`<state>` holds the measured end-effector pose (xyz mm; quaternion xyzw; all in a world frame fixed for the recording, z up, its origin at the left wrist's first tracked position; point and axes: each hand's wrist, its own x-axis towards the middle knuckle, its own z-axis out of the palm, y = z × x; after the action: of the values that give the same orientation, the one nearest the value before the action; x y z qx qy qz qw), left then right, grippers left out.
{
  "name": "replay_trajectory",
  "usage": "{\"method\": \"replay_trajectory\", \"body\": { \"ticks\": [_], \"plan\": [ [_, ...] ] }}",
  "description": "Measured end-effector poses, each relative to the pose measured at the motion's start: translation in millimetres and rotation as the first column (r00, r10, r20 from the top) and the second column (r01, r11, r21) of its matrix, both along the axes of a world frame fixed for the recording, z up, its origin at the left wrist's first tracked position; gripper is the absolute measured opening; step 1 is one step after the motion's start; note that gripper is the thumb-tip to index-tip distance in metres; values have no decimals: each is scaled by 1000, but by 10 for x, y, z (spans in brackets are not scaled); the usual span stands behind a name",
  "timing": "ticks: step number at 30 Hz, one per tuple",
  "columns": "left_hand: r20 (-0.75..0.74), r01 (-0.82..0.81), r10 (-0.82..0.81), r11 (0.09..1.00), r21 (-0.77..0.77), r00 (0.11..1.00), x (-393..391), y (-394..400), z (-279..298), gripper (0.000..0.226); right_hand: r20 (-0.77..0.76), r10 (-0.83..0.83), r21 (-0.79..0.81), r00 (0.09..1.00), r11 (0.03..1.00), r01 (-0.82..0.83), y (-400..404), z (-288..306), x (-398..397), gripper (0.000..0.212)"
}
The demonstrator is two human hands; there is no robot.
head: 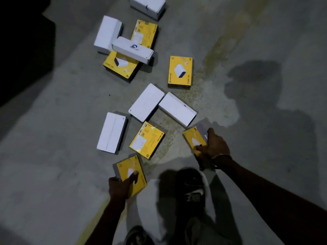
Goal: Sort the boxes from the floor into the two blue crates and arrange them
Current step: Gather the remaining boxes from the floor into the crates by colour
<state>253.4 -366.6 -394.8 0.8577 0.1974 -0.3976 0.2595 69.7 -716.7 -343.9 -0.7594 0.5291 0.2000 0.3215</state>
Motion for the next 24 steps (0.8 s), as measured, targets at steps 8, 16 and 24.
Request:
{"method": "replay_trajectory", "body": {
  "ticks": [8, 16, 24],
  "plan": [
    [71, -124, 141, 973, -195, 988, -330, -32, 2304, 69, 40, -53, 215, 998, 976, 43, 527, 2142, 90, 75],
    [236, -211, 255, 958, -196, 938, -389, 79, 6124, 51, 145, -139, 489, 980, 871, 51, 1113, 5337, 569, 79],
    [334, -416, 531, 836, -358, 779, -225, 590, 8325, 29, 275, -184, 638, 944, 769, -37, 1739, 7244, 1171, 69]
  ]
}}
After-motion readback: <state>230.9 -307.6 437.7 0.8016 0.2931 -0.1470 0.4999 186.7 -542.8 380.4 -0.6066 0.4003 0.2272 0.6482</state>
